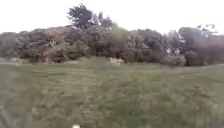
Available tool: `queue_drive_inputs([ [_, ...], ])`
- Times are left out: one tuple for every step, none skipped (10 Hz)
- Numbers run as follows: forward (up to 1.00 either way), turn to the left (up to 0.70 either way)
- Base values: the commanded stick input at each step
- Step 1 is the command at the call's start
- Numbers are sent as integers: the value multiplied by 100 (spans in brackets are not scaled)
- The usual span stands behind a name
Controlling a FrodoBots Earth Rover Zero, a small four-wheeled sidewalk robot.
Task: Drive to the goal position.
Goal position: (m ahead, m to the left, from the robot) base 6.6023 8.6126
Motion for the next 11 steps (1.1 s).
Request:
queue_drive_inputs([
  [70,0],
  [70,0],
  [70,0],
  [70,0],
  [70,0],
  [70,0],
  [70,0],
  [70,1],
  [70,1],
  [70,1],
  [70,1],
])
